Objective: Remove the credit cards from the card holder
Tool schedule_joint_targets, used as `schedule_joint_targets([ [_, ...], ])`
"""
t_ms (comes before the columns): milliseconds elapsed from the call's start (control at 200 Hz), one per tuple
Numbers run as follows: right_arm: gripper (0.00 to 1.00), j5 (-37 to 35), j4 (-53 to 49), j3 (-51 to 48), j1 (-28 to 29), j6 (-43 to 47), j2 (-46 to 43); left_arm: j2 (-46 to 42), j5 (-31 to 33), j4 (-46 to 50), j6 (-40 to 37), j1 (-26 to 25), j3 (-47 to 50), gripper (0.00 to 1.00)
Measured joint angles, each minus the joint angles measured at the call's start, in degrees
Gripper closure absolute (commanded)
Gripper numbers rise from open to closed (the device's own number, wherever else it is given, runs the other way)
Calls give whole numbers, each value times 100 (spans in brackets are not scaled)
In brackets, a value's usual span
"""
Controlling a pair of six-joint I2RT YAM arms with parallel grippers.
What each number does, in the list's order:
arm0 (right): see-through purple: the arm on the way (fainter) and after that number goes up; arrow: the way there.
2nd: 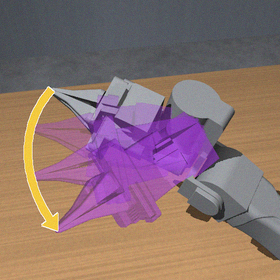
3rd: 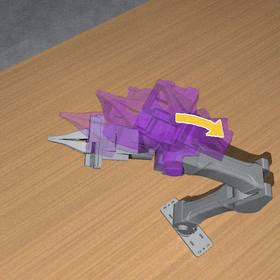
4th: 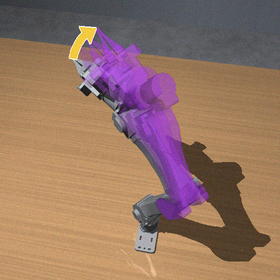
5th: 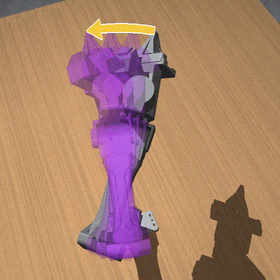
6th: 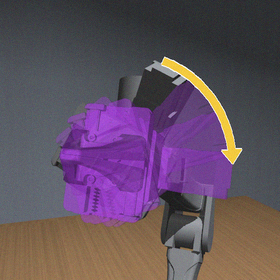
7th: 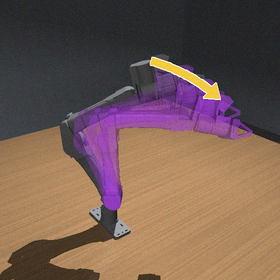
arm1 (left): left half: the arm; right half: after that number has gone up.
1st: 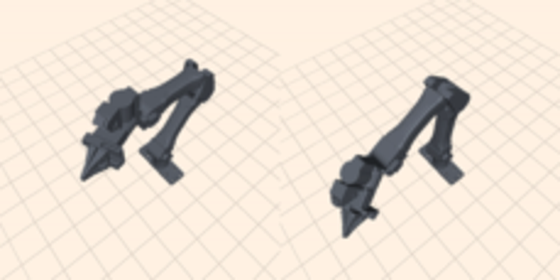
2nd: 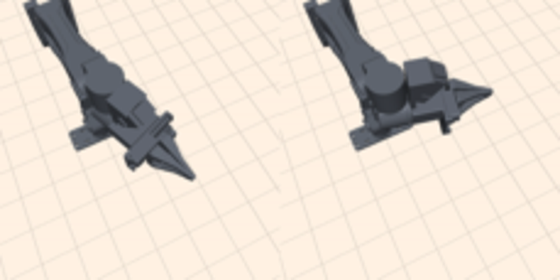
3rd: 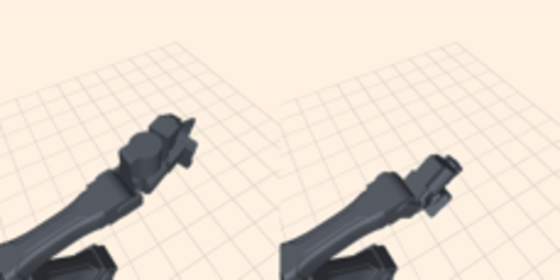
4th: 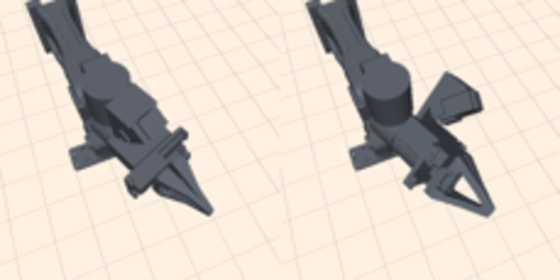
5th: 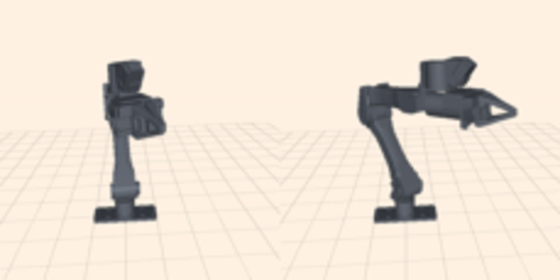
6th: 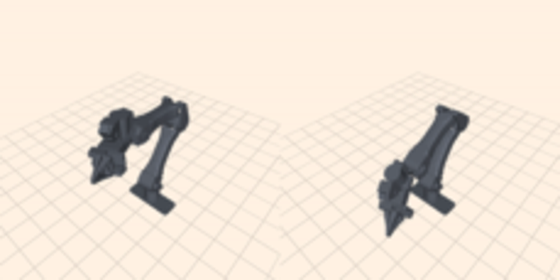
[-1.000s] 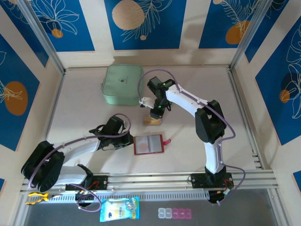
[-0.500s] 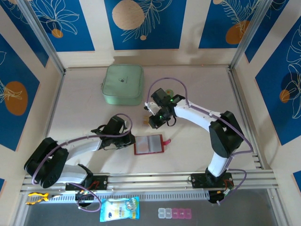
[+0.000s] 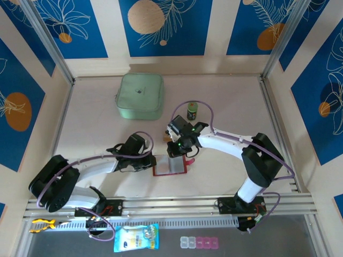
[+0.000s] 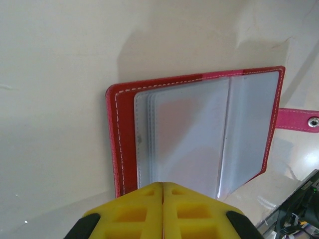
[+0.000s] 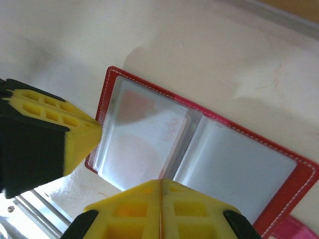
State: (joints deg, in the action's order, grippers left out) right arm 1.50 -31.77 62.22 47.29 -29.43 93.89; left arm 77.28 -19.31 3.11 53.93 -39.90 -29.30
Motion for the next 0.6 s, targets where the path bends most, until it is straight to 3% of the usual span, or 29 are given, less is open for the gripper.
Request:
schedule_joint_targets([
  [270, 88, 55, -140, 0, 68, -769, 0, 0, 245, 125, 33, -192, 55, 94],
  [425, 79, 131, -57, -70, 103, -1040, 0, 0, 332, 205, 63, -203, 79, 94],
  [600, 75, 205, 105, -125, 111, -1261, 7, 0, 413, 219, 61, -203, 79, 94],
])
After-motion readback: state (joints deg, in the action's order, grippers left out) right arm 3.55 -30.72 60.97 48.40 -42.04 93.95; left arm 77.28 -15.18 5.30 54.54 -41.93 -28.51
